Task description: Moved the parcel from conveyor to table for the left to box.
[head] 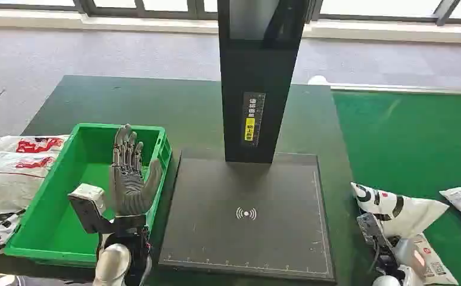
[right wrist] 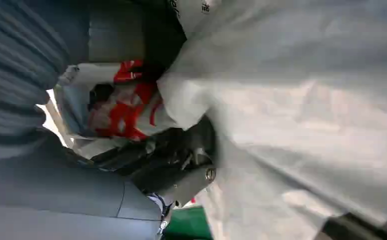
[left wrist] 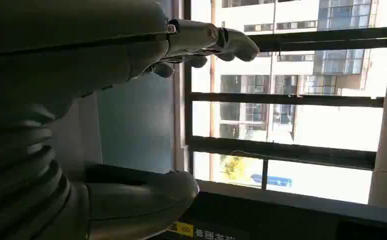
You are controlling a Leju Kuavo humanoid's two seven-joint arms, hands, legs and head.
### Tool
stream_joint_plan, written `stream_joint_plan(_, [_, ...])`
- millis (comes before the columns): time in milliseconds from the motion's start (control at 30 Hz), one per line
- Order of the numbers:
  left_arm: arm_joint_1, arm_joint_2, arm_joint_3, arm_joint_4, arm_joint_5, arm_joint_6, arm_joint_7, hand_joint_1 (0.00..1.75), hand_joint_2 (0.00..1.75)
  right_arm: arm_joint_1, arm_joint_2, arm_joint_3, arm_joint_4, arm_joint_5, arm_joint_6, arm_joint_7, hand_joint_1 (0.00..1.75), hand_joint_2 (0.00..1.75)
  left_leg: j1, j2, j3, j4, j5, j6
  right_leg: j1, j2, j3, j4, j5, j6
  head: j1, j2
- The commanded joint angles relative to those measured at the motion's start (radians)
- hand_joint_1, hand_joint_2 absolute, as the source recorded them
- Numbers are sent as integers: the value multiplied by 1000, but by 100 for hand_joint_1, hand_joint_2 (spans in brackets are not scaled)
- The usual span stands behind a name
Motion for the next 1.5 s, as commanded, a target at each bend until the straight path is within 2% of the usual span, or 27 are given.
stream_joint_plan(33, [10, 0, 32, 24, 2, 1, 5, 0, 175, -7, -4, 42, 48, -2, 10, 5, 175, 175, 0, 3, 0, -4, 2, 0, 0, 2, -1, -4, 3, -1, 0, 0])
stream_joint_plan(167, [10, -1, 32, 23, 2, 2, 6, 0, 175, -5, -3, 42, 42, 0, 7, 5, 175, 175, 0, 4, -1, -4, 2, 0, 0, 2, -1, -4, 3, -1, 0, 0])
stream_joint_plan(400, [32, -8, 41, -13, -2, 11, 14, 0, 175, 5, 58, -25, -132, -145, -167, -119, 175, 175, 0, 4, -1, -2, 2, 0, 0, 3, -3, -1, 2, -1, 0, 0])
stream_joint_plan(433, [33, -10, 39, -11, -2, 8, 14, 0, 175, 20, 106, -35, -267, -261, -384, -347, 175, 175, -1, 4, -1, -1, 1, 0, -1, 2, -3, 0, 2, -1, 0, 0])
stream_joint_plan(467, [32, -11, 37, -7, -2, 9, 14, 0, 175, 39, 126, -24, -339, -262, -389, -342, 175, 175, -1, 3, -1, -1, 0, 0, -1, 2, -3, 1, 1, -1, 0, 0])
stream_joint_plan(567, [23, -13, 25, 11, -2, 5, 13, 0, 175, 82, 186, 22, -539, -281, -537, -451, 175, 175, -2, 3, -3, -1, 1, -1, -2, 2, -5, 1, 0, -1, 0, 0])
stream_joint_plan(700, [-6, -12, 22, 62, -2, 11, 13, 0, 175, 141, 221, 142, -707, -237, -622, -479, 175, 175, -1, 2, -2, -1, 1, -1, -1, 1, -4, 1, 0, -2, 0, 0])
stream_joint_plan(733, [-12, -8, 17, 69, -3, 3, 10, 0, 175, 156, 217, 196, -741, -224, -620, -503, 175, 175, -1, 3, -2, -2, 1, -1, 0, 1, -4, 0, 1, -2, 0, 0])
stream_joint_plan(800, [-27, -11, 14, 86, -4, 2, 10, 0, 175, 176, 229, 280, -795, -185, -630, -473, 175, 175, -1, 4, -2, -2, 1, -1, -1, 2, -5, 1, 1, -2, 0, 0])
stream_joint_plan(1033, [-38, -11, 12, 94, -5, 1, 10, 0, 175, 168, 186, 361, -743, -224, -598, -463, 175, 175, 0, 3, -3, -4, 4, 0, 0, 1, -5, -3, 4, -1, 0, 0])
stream_joint_plan(1067, [-39, -10, 13, 95, -5, 1, 10, 0, 175, 167, 180, 382, -735, -245, -578, -465, 175, 175, 1, 3, -2, -3, 3, 0, 1, 1, -4, -2, 3, -1, 0, 0])
stream_joint_plan(1100, [-42, -7, 14, 98, -4, 2, 6, 0, 175, 170, 141, 477, -707, -345, -401, -479, 175, 175, 0, 2, -2, -1, 1, 0, 0, 1, -3, -1, 1, -1, 0, 0])
stream_joint_plan(1167, [-46, -2, 17, 103, -2, 0, 0, 0, 175, 153, 133, 565, -639, -356, -328, -480, 175, 175, 0, 4, -1, -1, 1, 0, 0, 3, -3, -1, 1, -1, 0, 0])
stream_joint_plan(1267, [-47, -1, 18, 106, -1, -1, -2, 0, 175, 145, 140, 587, -612, -351, -341, -483, 175, 175, 1, 7, -1, -3, 2, -1, 0, 6, -3, -2, 3, -1, 0, 0])
stream_joint_plan(1367, [-46, -2, 17, 106, -1, -1, -2, 0, 175, 150, 130, 587, -620, -352, -342, -483, 175, 175, 1, 2, -1, -2, 2, -1, 1, 0, -2, -2, 2, -1, 0, 0])
stream_joint_plan(1400, [-50, 1, 13, 112, 0, -6, -4, 0, 175, 151, 111, 633, -598, -373, -223, -457, 175, 175, 1, 1, -1, -4, 3, -1, 1, -1, -3, -3, 3, -1, 0, 0])
stream_joint_plan(1500, [-59, 5, 0, 135, 2, -9, -6, 0, 175, 125, 130, 716, -477, -350, -181, -453, 175, 175, 1, 5, 0, -2, 1, 0, 1, 4, -2, -2, 2, -1, 0, 0])
